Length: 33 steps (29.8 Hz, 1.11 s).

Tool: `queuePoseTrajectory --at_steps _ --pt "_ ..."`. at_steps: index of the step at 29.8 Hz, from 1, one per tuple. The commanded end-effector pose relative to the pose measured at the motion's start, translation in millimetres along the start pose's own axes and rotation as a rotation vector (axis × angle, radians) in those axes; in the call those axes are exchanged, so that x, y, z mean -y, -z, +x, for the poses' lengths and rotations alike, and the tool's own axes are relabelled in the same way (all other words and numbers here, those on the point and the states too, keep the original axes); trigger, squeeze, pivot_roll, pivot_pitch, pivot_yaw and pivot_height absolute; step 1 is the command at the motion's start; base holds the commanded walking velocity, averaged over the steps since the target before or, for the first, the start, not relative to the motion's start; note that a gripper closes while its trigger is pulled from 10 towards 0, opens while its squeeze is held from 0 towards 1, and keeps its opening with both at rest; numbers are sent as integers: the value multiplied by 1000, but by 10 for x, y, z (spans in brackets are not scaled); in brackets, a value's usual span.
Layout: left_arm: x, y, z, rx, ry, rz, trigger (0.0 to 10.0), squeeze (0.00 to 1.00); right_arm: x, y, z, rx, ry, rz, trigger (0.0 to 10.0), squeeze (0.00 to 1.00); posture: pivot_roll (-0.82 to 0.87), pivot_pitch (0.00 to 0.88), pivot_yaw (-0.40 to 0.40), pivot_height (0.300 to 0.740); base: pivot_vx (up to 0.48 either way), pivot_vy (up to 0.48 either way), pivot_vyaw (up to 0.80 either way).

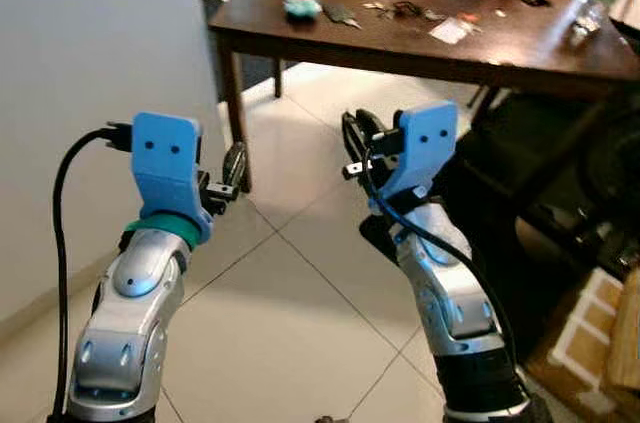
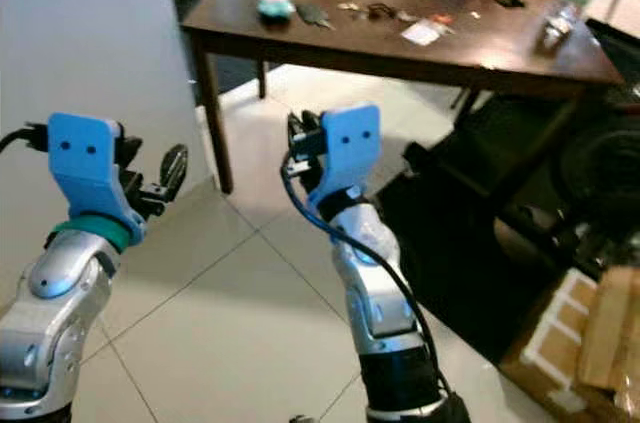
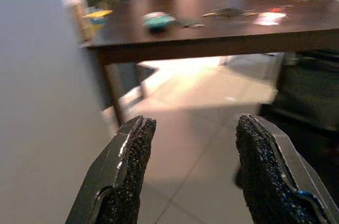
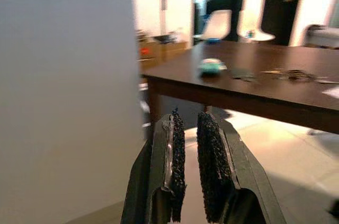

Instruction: Hang keys on a hook

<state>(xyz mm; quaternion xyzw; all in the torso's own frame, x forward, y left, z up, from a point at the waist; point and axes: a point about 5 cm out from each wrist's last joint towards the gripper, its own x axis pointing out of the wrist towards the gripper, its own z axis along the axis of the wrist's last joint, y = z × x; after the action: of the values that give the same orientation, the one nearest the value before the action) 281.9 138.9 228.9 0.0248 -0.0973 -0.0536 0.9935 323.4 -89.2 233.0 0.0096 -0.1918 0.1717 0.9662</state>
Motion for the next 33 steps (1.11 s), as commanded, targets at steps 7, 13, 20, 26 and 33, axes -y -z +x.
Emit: queuePoseTrajectory --at_steps 7,13,20,26,33 --pt "6 11 -7 -1 0 17 10000 0 15 38 -24 -17 6 9 10000 0 -18 74 67 740 0 0 -800" --pt "7 27 -10 -3 0 28 10000 0 10 43 -24 -19 6 9 10000 0 -18 74 67 740 0 0 -800" --pt "-9 77 -25 -2 -9 73 10000 0 -19 76 -28 -23 -10 -11 10000 0 -18 74 67 740 173 0 -457" --pt "-3 98 -34 -5 -9 84 10000 0 -55 89 -31 -23 -32 -23 10000 0 -13 74 65 740 442 0 0" --pt "4 100 -34 -2 -7 90 10000 0 -54 93 -31 -23 -34 -23 10000 0 -14 75 64 740 442 0 0"
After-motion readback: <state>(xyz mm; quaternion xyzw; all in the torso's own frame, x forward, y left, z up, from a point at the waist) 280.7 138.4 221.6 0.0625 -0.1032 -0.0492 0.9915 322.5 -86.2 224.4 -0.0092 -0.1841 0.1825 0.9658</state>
